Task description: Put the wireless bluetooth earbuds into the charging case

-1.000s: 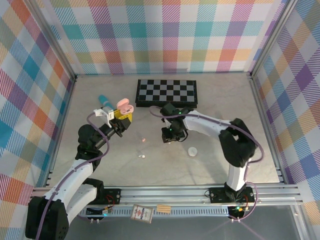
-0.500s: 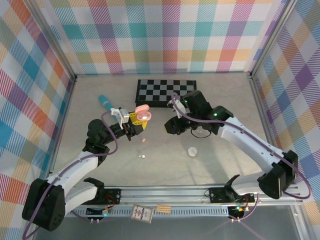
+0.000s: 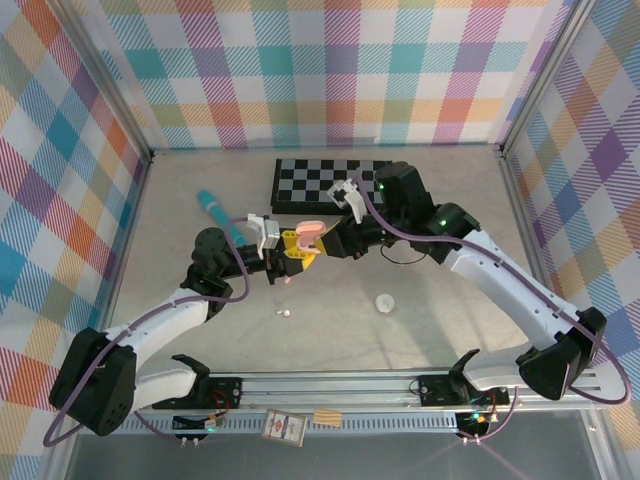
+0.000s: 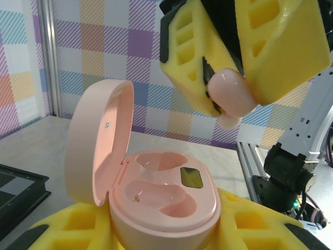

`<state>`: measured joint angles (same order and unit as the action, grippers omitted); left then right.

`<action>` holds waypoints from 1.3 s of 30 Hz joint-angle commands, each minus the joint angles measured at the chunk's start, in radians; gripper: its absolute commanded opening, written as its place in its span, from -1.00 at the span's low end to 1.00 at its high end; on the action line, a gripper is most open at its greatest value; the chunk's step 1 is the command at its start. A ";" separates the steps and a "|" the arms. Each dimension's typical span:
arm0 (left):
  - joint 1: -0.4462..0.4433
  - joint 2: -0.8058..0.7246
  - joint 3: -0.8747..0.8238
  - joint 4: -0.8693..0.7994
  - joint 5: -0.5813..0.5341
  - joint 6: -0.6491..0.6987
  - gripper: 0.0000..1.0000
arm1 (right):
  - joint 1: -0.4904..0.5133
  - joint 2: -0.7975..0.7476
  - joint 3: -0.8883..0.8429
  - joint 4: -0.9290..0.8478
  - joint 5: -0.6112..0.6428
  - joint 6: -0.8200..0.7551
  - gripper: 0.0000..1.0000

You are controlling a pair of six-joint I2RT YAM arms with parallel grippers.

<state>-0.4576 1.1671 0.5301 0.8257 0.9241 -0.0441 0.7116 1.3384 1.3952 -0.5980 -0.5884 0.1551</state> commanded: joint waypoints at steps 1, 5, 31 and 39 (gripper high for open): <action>-0.013 0.009 0.027 0.119 0.048 -0.044 -0.36 | -0.006 0.018 0.019 0.008 -0.023 -0.034 -0.53; -0.016 0.010 0.028 0.133 0.059 -0.060 -0.37 | -0.006 0.018 0.007 0.010 0.001 -0.037 -0.53; -0.018 -0.023 0.030 0.104 0.068 -0.049 -0.36 | -0.026 0.027 -0.027 0.033 0.077 -0.017 -0.50; -0.018 -0.029 0.030 0.104 0.067 -0.054 -0.36 | -0.027 0.038 -0.016 0.022 0.090 -0.009 -0.38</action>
<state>-0.4641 1.1763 0.5323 0.8810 0.9417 -0.0933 0.6994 1.3609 1.3834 -0.5831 -0.5392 0.1425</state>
